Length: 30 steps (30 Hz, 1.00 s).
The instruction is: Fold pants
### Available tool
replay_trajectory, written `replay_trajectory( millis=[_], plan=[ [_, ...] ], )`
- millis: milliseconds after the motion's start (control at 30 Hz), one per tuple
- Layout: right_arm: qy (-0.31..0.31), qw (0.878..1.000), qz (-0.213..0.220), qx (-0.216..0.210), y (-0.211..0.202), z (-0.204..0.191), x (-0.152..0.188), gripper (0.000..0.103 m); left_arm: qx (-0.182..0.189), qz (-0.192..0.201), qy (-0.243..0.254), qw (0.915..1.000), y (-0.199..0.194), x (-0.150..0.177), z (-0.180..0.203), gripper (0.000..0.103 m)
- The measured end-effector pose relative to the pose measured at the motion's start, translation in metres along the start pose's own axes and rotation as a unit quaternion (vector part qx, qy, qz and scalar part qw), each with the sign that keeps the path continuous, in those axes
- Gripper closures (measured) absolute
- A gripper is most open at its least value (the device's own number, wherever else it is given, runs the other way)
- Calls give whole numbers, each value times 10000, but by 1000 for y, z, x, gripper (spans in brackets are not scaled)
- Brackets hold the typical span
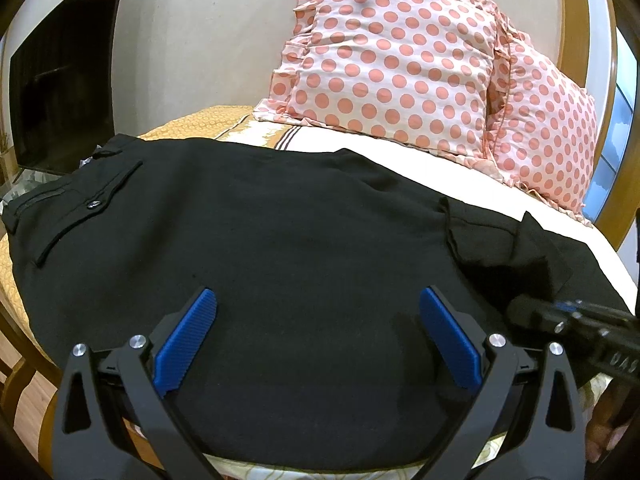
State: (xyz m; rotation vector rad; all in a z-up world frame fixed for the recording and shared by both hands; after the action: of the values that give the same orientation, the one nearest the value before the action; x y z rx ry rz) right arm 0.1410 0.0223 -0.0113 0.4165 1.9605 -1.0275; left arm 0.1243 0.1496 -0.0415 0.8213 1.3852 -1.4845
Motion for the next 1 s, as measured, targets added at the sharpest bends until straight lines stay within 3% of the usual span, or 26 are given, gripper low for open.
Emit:
replay_trajectory(
  millis=[100,167,233,333,400,467,533,600,667,700,733,767,833,933,1000],
  plan=[
    [-361,9990,-211,134,-4,-6,10,93,13,12,6,10000,0,0,0,2],
    [-313,9988,-368,40,-10,-6,13,75,10,10,7,10000,0,1,0,2],
    [-143,9990,-398,-175,-23,-9,11,66,18,11,7,10000,0,0,0,2],
    [200,9990,-75,-387,-48,-2,-10,66,48,17,-8,10000,-1,0,0,2],
    [349,9990,241,-117,-61,18,-29,66,64,28,-29,10000,-2,0,0,2],
    [500,9968,431,455,-66,51,-45,66,67,42,-30,10000,-2,0,0,2],
    [760,9930,274,864,-59,80,-49,66,65,38,-16,10000,-2,0,0,2],
    [992,9892,-157,1070,-44,99,-41,66,65,36,3,10000,-2,0,1,2],
    [1103,9882,-429,975,-29,104,-34,72,70,36,-16,10000,-2,0,1,2],
    [1087,9882,-552,924,-23,104,-32,81,79,34,-27,10000,-2,0,1,2],
    [1024,9885,-629,921,-18,102,-33,98,89,25,-39,9999,-2,0,1,2],
    [988,9897,-645,808,-12,96,-37,101,98,18,-47,9999,-2,0,1,2],
    [1006,9920,-568,508,-3,83,-50,101,111,5,-70,9999,-2,0,0,2],
    [915,9957,-113,23,8,58,-80,101,98,-15,-100,9999,-2,0,1,2],
    [847,9959,-228,239,14,56,-86,93,109,-36,-129,9999,-3,-1,0,2]
  ],
)
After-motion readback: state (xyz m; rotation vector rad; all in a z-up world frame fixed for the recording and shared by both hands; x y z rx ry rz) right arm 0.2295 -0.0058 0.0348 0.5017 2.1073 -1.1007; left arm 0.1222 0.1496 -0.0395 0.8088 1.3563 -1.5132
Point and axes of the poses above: each gripper's, at about its wrist camera, not at the fingertips, and y roughly the way its jaws point, z to its right, x to its underside, the point moved 8 cm from there along y, roughly the way its jaws point, and after that the axes turned 13 degrees about z, right-handed, at the moved point
